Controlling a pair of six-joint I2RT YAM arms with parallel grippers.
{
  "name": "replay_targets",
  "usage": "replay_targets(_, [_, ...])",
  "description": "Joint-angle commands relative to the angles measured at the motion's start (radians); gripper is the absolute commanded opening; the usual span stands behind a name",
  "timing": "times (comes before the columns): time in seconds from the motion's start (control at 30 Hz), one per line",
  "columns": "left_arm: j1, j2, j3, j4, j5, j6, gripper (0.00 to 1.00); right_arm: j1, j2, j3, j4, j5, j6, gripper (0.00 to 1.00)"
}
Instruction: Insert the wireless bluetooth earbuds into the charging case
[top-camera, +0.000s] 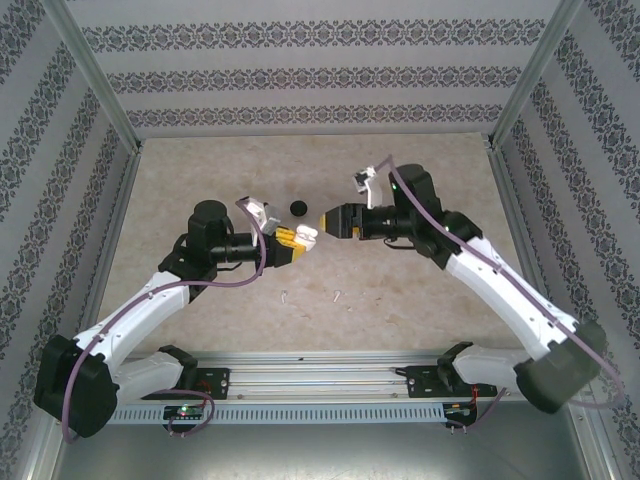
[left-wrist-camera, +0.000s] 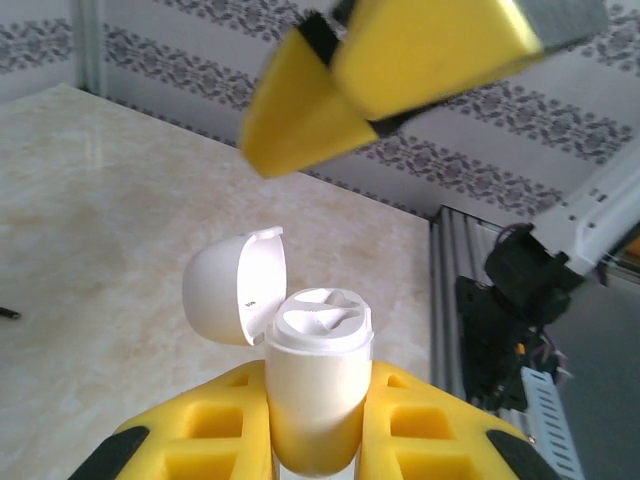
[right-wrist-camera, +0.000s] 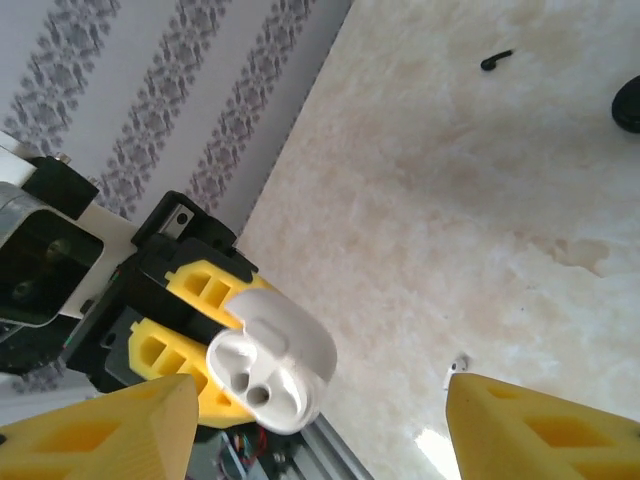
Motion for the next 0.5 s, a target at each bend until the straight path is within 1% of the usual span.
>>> replay_targets(0.0, [-0.001, -0.022, -0.008, 0.142, -0.074, -0.04, 0.0, 0.037, -0.046, -0.098, 0.234, 0.086, 0.266, 0.68])
replay_targets(0.07, [-0.001, -0.019, -0.009, 0.177, -0.075, -0.052, 0.0, 0.074, -0.053, -0.128, 0.275, 0.113, 0.316, 0.69])
replay_targets(0.17, [-0.001, -0.012, -0.019, 0.249, -0.068, -0.093, 0.0, 0.11, -0.04, -0.146, 0.35, 0.114, 0.389, 0.7])
replay_targets(0.3, [-0.002, 0.005, -0.032, 0.354, -0.056, -0.165, 0.0, 0.136, -0.009, -0.135, 0.39, 0.113, 0.475, 0.71])
replay_targets(0.47, [0.0, 0.016, -0.036, 0.411, -0.04, -0.218, 0.0, 0.151, 0.023, -0.148, 0.477, 0.114, 0.562, 0.71])
